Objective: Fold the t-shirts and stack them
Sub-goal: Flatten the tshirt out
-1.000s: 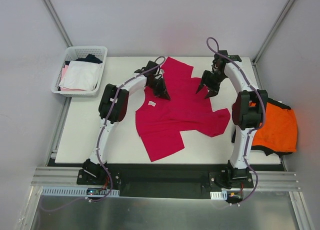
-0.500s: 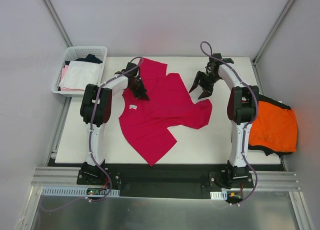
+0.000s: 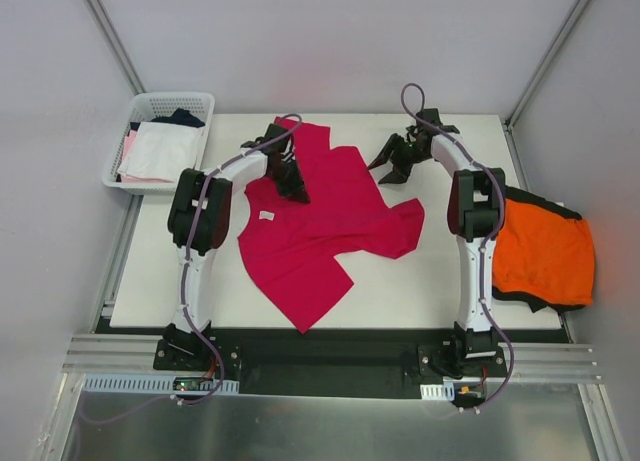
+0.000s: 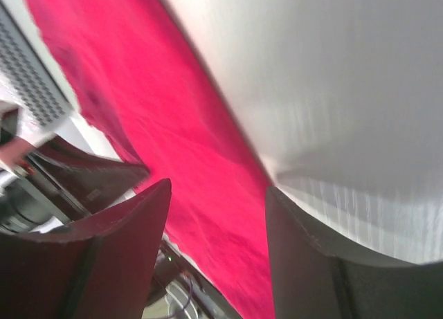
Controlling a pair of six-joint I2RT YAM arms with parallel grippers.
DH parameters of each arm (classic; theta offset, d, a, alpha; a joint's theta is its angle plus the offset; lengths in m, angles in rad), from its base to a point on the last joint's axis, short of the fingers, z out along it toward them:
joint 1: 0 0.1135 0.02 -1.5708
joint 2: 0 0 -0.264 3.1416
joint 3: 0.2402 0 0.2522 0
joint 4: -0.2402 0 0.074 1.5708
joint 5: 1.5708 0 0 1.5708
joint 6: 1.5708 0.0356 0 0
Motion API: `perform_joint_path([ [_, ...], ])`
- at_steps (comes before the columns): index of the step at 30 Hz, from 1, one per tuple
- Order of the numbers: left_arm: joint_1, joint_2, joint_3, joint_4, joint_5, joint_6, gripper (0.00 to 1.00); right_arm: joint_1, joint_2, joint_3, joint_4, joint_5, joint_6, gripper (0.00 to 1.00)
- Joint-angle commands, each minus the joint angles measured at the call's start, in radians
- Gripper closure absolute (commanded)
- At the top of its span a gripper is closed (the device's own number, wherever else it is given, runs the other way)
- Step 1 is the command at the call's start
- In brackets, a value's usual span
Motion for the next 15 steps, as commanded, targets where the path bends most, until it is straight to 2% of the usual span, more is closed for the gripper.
perform_joint_path([
  [1,-0.079,-0.029,0.039,-0.027,0.059,-0.011,0.89,-0.047,0.026,0.064,0.172,-0.047,0.086,0.40],
  [7,-0.176,-0.066,-0.002,-0.027,0.079,-0.033,0.89,-0.064,0.110,0.116,0.289,-0.090,0.158,0.40],
  [10,-0.190,-0.089,-0.033,-0.027,0.092,-0.027,0.89,-0.054,0.123,0.066,0.401,-0.116,0.223,0.41],
  [15,-0.190,-0.136,-0.085,-0.045,0.066,-0.010,0.88,-0.001,0.143,0.030,0.489,-0.140,0.267,0.41],
])
